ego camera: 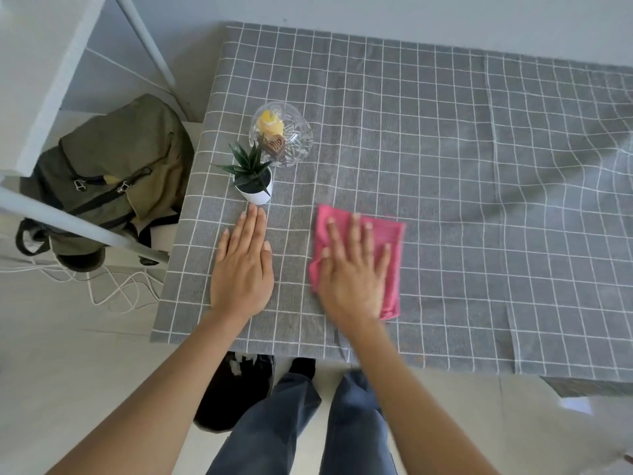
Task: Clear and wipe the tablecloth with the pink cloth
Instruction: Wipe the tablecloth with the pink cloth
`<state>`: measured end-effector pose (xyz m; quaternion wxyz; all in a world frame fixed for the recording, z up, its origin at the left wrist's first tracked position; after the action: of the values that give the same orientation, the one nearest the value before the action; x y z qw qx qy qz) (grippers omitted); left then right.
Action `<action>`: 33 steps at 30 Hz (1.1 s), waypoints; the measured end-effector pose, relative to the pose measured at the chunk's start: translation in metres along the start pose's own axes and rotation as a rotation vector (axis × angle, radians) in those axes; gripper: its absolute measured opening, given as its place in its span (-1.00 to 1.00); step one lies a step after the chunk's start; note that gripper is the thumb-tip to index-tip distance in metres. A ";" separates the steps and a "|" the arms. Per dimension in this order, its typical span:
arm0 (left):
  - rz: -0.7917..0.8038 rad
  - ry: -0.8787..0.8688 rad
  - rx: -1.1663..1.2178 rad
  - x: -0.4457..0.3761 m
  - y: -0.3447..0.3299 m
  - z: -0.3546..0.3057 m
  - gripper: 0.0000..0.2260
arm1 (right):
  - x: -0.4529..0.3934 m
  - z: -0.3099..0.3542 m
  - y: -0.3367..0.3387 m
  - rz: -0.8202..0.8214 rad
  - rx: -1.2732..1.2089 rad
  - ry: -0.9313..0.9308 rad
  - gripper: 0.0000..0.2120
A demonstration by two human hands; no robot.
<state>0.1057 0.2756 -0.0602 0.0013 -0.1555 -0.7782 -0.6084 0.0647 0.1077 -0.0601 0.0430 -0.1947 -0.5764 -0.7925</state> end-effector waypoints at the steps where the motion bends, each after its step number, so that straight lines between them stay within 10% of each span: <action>1: 0.000 0.001 0.000 0.000 0.001 0.000 -0.52 | 0.009 0.020 -0.010 0.016 0.005 0.065 -0.48; 9: -0.006 0.001 0.010 0.001 0.003 0.001 -0.52 | 0.018 0.014 -0.010 0.004 0.016 0.150 -0.51; 18: -0.003 -0.007 -0.006 0.000 0.000 0.003 -0.51 | 0.030 -0.149 0.030 -0.089 -0.048 -0.238 -0.54; 33: 0.063 -0.149 0.110 -0.038 -0.009 -0.065 -0.54 | 0.000 -0.023 0.008 -0.029 -0.011 0.092 -0.52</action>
<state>0.1270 0.2029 -0.0590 -0.0290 -0.2246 -0.8029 -0.5513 0.0607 0.0833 -0.0591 0.0571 -0.1498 -0.5721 -0.8043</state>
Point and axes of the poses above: each hand's wrist, its own x-axis away from the middle knuckle, its own y-axis out of the back of the hand, z = x × y, the point moved 6 cm from there along -x, towards the middle knuckle, and after that the axes turned 8 degrees about z, right-handed, at the moved point
